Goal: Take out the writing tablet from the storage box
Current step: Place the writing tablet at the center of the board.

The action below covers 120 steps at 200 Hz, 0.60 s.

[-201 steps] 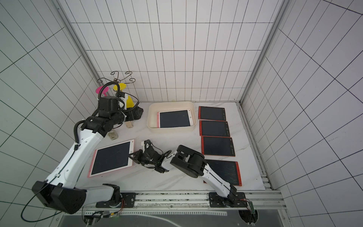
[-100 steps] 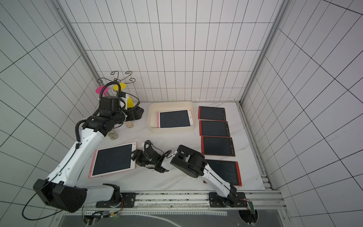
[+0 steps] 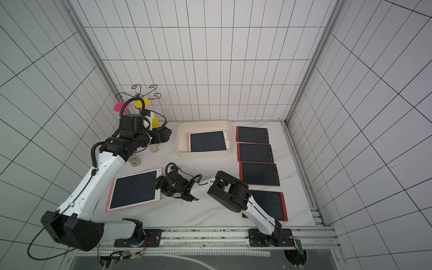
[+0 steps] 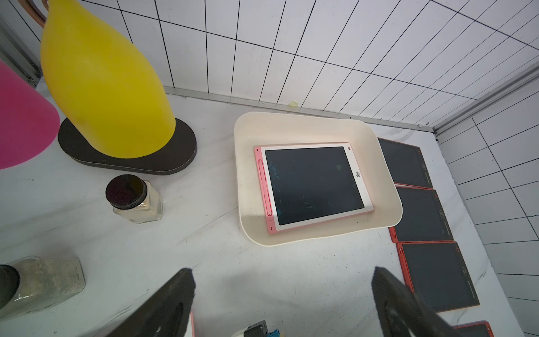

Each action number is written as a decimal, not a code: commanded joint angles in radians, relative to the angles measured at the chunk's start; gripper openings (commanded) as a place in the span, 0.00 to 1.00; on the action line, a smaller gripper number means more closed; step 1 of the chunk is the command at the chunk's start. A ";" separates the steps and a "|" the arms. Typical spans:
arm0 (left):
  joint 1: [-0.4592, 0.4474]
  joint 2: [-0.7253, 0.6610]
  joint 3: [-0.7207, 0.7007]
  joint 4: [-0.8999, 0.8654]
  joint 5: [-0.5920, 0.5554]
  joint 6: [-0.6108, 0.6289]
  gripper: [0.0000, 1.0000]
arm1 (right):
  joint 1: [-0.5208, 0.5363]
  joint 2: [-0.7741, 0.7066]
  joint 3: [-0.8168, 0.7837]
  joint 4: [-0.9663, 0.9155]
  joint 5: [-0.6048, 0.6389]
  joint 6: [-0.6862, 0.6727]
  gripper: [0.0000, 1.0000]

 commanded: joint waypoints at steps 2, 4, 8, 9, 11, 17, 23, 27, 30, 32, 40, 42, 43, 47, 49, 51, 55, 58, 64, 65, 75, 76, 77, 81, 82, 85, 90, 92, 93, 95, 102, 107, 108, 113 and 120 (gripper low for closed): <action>0.004 0.008 0.004 0.018 0.002 0.001 0.95 | 0.011 -0.034 0.079 -0.092 0.005 -0.007 0.67; 0.004 0.009 0.004 0.018 0.002 0.001 0.95 | 0.011 -0.034 0.081 -0.098 0.005 -0.009 0.67; 0.004 0.009 0.005 0.018 0.002 0.001 0.95 | 0.011 -0.036 0.086 -0.113 0.005 -0.011 0.67; 0.004 0.009 0.005 0.018 0.002 0.001 0.95 | 0.011 -0.036 0.087 -0.117 0.005 -0.010 0.67; 0.004 0.009 0.004 0.019 0.002 0.001 0.95 | 0.011 -0.036 0.089 -0.124 0.005 -0.011 0.67; 0.003 0.009 0.004 0.020 0.002 0.001 0.95 | 0.010 -0.036 0.096 -0.141 0.005 -0.015 0.67; 0.004 0.011 0.005 0.020 0.001 0.001 0.95 | 0.010 -0.035 0.104 -0.156 0.004 -0.019 0.67; 0.004 0.011 0.006 0.020 0.000 0.001 0.95 | 0.010 -0.035 0.111 -0.173 0.003 -0.019 0.67; 0.004 0.012 0.005 0.019 0.000 0.001 0.95 | 0.011 -0.034 0.118 -0.186 0.000 -0.018 0.67; 0.004 0.013 0.006 0.020 0.000 0.001 0.95 | 0.012 -0.033 0.121 -0.191 -0.002 -0.020 0.67; 0.004 0.015 0.005 0.021 0.002 0.001 0.95 | 0.012 -0.030 0.130 -0.204 -0.007 -0.022 0.67; 0.003 0.015 0.005 0.021 0.002 0.000 0.95 | 0.012 -0.030 0.131 -0.207 -0.009 -0.024 0.67; 0.003 0.014 0.004 0.021 0.001 0.000 0.95 | 0.013 -0.029 0.132 -0.208 -0.010 -0.024 0.67; 0.003 0.015 0.004 0.021 0.001 -0.001 0.95 | 0.014 -0.028 0.134 -0.212 -0.011 -0.024 0.67; 0.003 0.016 0.005 0.021 0.001 0.000 0.95 | 0.015 -0.028 0.136 -0.215 -0.012 -0.025 0.67; 0.003 0.016 0.004 0.021 0.001 -0.001 0.95 | 0.015 -0.028 0.137 -0.218 -0.013 -0.025 0.67; 0.004 0.016 0.004 0.021 0.001 -0.001 0.95 | 0.016 -0.028 0.140 -0.224 -0.014 -0.029 0.67; 0.003 0.016 0.004 0.021 0.001 -0.002 0.95 | 0.016 -0.028 0.143 -0.230 -0.016 -0.030 0.67; 0.003 0.015 0.006 0.022 0.000 0.001 0.95 | 0.018 -0.028 0.149 -0.244 -0.019 -0.035 0.67; 0.003 0.016 0.006 0.022 0.000 0.001 0.95 | 0.018 -0.029 0.150 -0.246 -0.019 -0.036 0.67; 0.004 0.017 0.006 0.021 -0.003 0.002 0.95 | 0.021 -0.034 0.152 -0.267 -0.015 -0.044 0.67; 0.004 0.017 0.007 0.021 -0.003 0.001 0.95 | 0.021 -0.035 0.152 -0.270 -0.015 -0.045 0.67; 0.004 0.018 0.007 0.022 -0.003 0.001 0.95 | 0.022 -0.036 0.153 -0.273 -0.013 -0.046 0.67; 0.004 0.019 0.007 0.021 -0.004 0.001 0.95 | 0.023 -0.040 0.156 -0.285 -0.009 -0.054 0.67; 0.004 0.019 0.007 0.021 -0.004 0.001 0.95 | 0.023 -0.040 0.157 -0.288 -0.008 -0.056 0.67; 0.003 0.020 0.008 0.020 -0.004 0.000 0.95 | 0.022 -0.043 0.161 -0.302 -0.006 -0.063 0.67; 0.003 0.021 0.009 0.021 -0.005 -0.001 0.95 | 0.024 -0.048 0.171 -0.329 0.002 -0.074 0.67; 0.003 0.020 0.009 0.021 -0.006 -0.001 0.95 | 0.024 -0.049 0.174 -0.342 0.006 -0.081 0.67; 0.003 0.020 0.009 0.021 -0.006 -0.002 0.95 | 0.024 -0.050 0.175 -0.348 0.007 -0.083 0.67; 0.003 0.021 0.010 0.021 -0.006 -0.002 0.95 | 0.024 -0.052 0.182 -0.361 0.010 -0.089 0.67; 0.003 0.023 0.012 0.021 -0.007 -0.002 0.95 | 0.024 -0.058 0.200 -0.399 0.023 -0.108 0.68; 0.003 0.024 0.013 0.020 -0.007 -0.003 0.95 | 0.024 -0.061 0.211 -0.429 0.031 -0.121 0.69; 0.003 0.024 0.014 0.020 -0.008 -0.002 0.95 | 0.024 -0.062 0.214 -0.435 0.032 -0.123 0.69; 0.003 0.027 0.017 0.018 -0.010 -0.003 0.95 | 0.025 -0.066 0.223 -0.461 0.040 -0.131 0.70; 0.003 0.030 0.020 0.016 -0.010 -0.003 0.95 | 0.026 -0.072 0.232 -0.490 0.052 -0.140 0.71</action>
